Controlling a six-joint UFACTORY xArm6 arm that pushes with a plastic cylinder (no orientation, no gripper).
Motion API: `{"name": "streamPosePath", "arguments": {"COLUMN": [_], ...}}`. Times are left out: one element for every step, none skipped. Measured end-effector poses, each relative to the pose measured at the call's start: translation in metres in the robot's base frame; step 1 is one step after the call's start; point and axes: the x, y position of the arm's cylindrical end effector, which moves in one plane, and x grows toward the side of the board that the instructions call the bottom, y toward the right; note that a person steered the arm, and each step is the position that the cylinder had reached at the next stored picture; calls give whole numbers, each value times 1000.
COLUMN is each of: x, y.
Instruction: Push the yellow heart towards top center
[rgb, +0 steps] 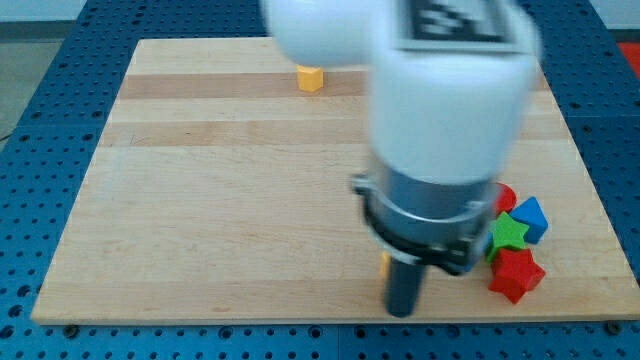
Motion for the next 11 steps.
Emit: {"name": "streamPosePath", "arguments": {"x": [-10,-75,-99,-60,-25,-48,-108,-142,-84,-74,-73], "y": [14,3,-37,8,1,-47,-50,-79,-44,-43,-42]}}
